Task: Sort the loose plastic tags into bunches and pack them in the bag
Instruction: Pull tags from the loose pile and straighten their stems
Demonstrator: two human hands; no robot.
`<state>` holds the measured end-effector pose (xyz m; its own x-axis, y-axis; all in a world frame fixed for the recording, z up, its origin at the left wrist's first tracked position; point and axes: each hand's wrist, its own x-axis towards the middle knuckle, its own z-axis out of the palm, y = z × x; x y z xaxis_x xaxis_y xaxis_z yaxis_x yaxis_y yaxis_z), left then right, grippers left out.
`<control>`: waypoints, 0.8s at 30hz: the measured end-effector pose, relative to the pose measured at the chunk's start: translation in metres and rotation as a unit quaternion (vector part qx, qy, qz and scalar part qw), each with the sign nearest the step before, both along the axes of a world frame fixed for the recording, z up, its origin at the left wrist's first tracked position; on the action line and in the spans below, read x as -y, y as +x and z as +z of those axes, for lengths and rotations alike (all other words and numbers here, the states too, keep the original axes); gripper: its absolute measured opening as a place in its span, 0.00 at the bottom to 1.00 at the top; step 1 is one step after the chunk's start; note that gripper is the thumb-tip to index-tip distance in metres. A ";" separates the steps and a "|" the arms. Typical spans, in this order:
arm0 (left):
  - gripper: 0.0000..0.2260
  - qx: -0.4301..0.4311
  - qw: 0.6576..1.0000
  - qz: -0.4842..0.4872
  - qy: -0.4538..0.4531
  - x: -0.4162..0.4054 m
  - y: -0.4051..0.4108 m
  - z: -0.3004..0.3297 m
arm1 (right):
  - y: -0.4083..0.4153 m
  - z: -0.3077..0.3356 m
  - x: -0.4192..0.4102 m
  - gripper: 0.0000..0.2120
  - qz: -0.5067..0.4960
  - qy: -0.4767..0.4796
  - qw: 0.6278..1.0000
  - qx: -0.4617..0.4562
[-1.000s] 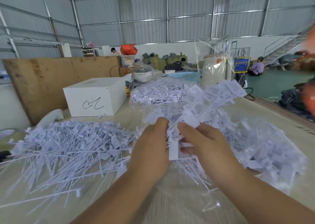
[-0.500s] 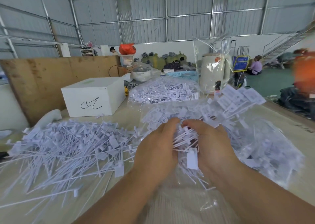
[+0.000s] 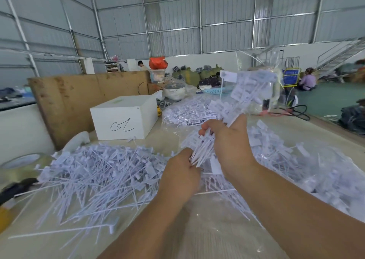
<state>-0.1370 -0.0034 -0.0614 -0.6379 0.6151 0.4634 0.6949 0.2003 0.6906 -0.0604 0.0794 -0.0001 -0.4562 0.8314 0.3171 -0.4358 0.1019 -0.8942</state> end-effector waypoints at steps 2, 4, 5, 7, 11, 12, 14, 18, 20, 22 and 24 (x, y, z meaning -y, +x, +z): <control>0.13 0.023 1.000 0.013 0.014 0.001 -0.003 0.001 | -0.011 0.004 0.002 0.09 0.019 0.013 1.000 -0.009; 0.13 0.026 0.999 0.026 -0.003 0.002 -0.004 0.003 | -0.019 0.004 0.004 0.08 0.030 0.028 0.999 0.005; 0.13 0.029 0.999 0.023 -0.020 0.003 -0.005 0.004 | -0.022 0.003 0.004 0.09 0.032 0.028 0.999 0.010; 0.11 0.054 0.997 -0.027 -0.050 0.006 -0.008 0.009 | -0.024 0.000 0.002 0.09 0.034 0.013 0.999 0.014; 0.09 0.140 0.974 -0.153 -0.091 0.019 -0.023 0.018 | -0.021 -0.005 -0.008 0.09 0.041 -0.044 0.998 0.028; 0.09 0.133 0.972 -0.163 -0.104 0.022 -0.028 0.018 | -0.019 -0.007 -0.010 0.11 0.051 -0.063 0.996 0.025; 0.12 0.066 0.979 -0.140 -0.130 0.022 -0.034 0.014 | -0.015 -0.010 -0.014 0.13 0.076 -0.096 0.992 0.008; 0.15 -0.017 0.989 -0.061 -0.131 0.020 -0.041 0.010 | -0.011 -0.012 -0.016 0.04 0.075 -0.164 0.984 -0.001; 0.16 -0.048 0.988 -0.025 -0.145 0.022 -0.043 0.010 | -0.010 -0.011 -0.017 0.10 0.062 -0.160 0.985 0.000; 0.17 -0.066 0.986 -0.006 -0.152 0.025 -0.044 0.011 | -0.007 -0.009 -0.020 0.15 0.049 -0.136 0.989 0.000; 0.18 -0.060 0.987 -0.002 -0.152 0.027 -0.046 0.011 | -0.002 -0.004 -0.025 0.13 0.029 -0.117 0.993 0.000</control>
<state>-0.1829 -0.0303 -0.0499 -0.5867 0.7402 0.3285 0.7692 0.3823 0.5120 -0.0619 0.1047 -0.0044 -0.5059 0.8545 0.1179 -0.4343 -0.1342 -0.8907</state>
